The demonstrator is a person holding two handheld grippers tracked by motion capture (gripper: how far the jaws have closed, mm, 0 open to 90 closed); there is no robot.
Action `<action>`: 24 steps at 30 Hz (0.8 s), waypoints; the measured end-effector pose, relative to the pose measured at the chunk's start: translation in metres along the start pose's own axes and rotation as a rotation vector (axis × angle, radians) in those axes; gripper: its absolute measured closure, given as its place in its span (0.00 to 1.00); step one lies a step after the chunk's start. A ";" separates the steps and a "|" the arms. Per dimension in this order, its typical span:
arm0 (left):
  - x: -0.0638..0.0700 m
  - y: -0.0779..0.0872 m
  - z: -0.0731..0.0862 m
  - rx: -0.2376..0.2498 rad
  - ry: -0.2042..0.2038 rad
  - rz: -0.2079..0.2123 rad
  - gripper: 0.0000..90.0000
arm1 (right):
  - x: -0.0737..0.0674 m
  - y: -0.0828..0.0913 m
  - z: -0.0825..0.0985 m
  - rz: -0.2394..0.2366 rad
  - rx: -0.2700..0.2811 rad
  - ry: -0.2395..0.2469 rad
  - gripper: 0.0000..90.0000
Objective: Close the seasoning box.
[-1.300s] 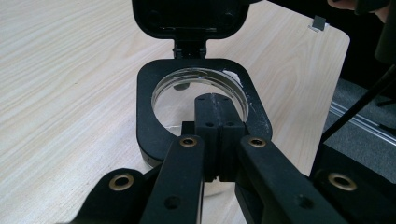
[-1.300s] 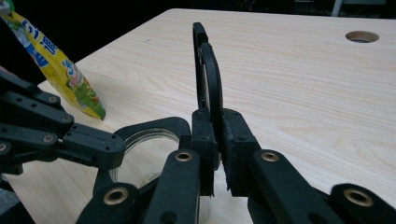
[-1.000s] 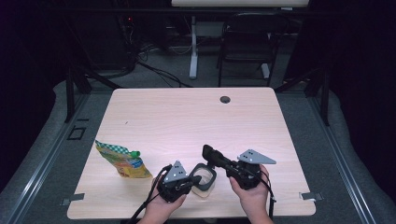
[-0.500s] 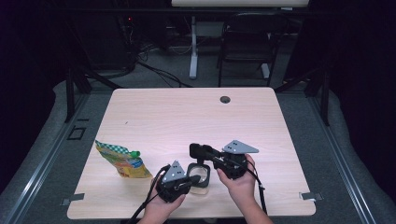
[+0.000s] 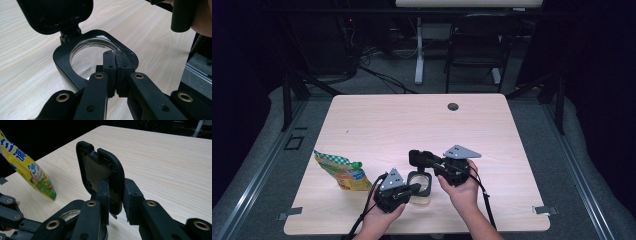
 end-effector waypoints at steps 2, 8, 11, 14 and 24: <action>-0.002 0.000 0.000 0.003 -0.003 -0.004 0.98 | 0.000 -0.003 -0.001 -0.004 0.007 -0.004 0.85; -0.005 0.000 -0.001 0.008 0.003 -0.020 0.97 | 0.002 -0.006 -0.003 -0.006 0.010 -0.006 0.84; -0.006 0.002 -0.001 0.000 0.004 -0.019 0.93 | 0.002 -0.004 -0.004 -0.017 0.015 -0.005 0.78; -0.005 0.007 -0.003 0.011 0.007 -0.015 0.92 | 0.002 0.001 -0.003 -0.017 0.010 0.004 0.75; -0.009 0.047 -0.001 0.011 0.005 -0.031 0.85 | 0.000 0.043 -0.004 0.016 0.011 0.066 0.66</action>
Point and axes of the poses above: each handheld gripper's, and its own axes: y roughly backward along the jaws, z roughly out of its underside, x roughly to its right, the point moved 7 cm from there along -y, roughly forward along the jaws, and after that the axes turned 2 degrees about -y, right-handed, at the moved point
